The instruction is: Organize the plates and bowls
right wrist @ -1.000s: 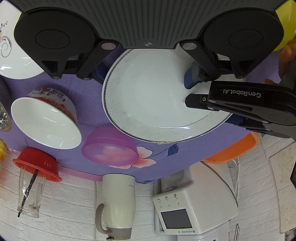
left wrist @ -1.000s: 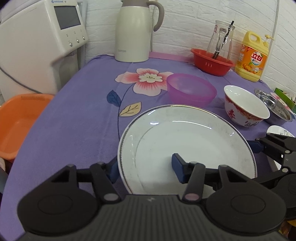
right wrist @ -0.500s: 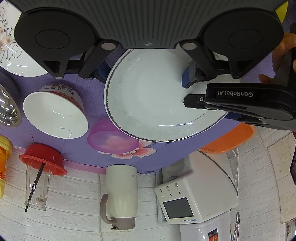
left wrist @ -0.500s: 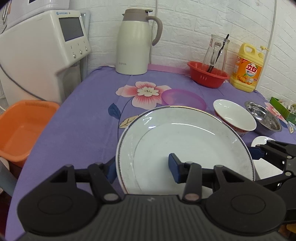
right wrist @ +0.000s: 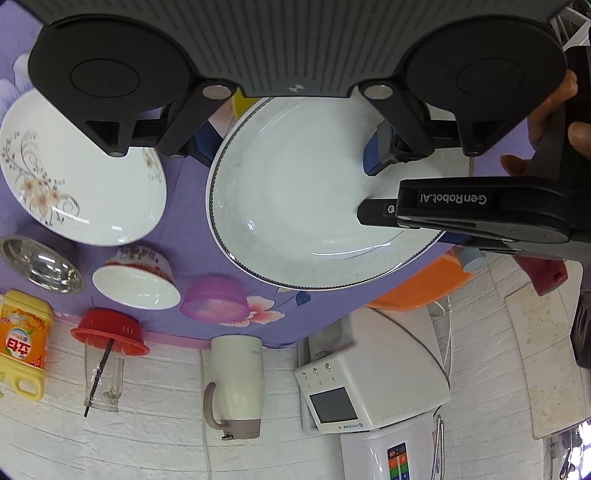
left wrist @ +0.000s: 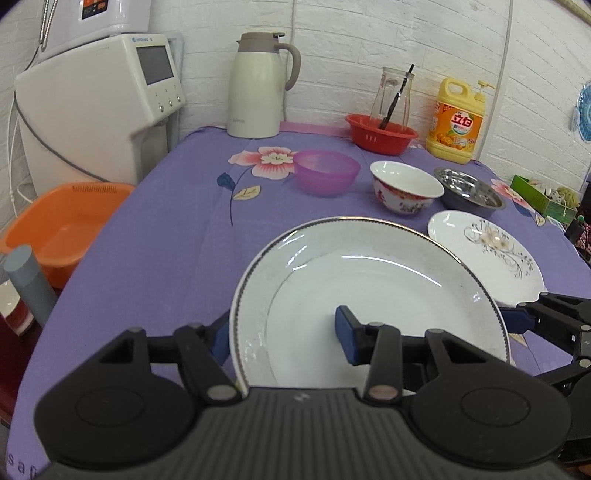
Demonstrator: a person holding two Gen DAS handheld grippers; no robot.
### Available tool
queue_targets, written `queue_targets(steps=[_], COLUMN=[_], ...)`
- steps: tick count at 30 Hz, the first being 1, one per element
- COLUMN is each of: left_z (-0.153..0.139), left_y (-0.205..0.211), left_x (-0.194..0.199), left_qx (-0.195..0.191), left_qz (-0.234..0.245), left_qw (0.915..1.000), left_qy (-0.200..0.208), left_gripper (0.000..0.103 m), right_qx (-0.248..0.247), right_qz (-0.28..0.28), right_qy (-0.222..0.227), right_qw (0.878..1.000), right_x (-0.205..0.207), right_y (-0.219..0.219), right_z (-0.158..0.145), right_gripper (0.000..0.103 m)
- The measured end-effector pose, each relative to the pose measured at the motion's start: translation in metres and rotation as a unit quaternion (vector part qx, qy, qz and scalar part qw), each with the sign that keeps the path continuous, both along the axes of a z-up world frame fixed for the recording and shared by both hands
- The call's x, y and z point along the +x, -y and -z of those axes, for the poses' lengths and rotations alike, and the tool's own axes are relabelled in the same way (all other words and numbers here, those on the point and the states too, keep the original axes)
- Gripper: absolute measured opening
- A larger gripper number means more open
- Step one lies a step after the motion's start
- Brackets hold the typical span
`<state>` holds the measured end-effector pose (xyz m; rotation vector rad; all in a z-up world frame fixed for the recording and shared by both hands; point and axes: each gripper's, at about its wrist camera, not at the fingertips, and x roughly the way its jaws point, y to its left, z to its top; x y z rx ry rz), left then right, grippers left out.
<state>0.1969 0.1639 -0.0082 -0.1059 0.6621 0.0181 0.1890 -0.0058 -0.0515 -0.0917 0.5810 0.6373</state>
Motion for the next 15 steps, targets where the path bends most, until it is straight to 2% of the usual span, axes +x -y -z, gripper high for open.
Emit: queue_targets(steps=[5, 7, 12, 15], left_z=[0.017, 0.021, 0.027, 0.031], left_y=[0.005, 0.005, 0.005, 0.011], left_x=[-0.017, -0.021, -0.025, -0.023], left_qx=[-0.011, -0.025, -0.032, 0.002], left_qz=[-0.002, 0.0, -0.001, 0.0], left_qw=[0.9998, 0.9995, 0.9994, 1.0], left_qy=[-0.015, -0.018, -0.015, -0.009], left_gripper=[0.044, 0.044, 0.045, 0.045], right_qx=[-0.013, -0.02, -0.032, -0.044], right_qz=[0.005, 0.01, 0.012, 0.004], right_qy=[-0.006, 0.009, 0.018, 0.026], right_qw=[1.0, 1.0, 0.999, 0.999], right_x=[-0.022, -0.028, -0.031, -0.033], right_y=[0.003, 0.003, 0.004, 0.002], right_z=[0.018, 0.022, 0.026, 0.028], right_gripper=[0.103, 0.103, 0.103, 0.103])
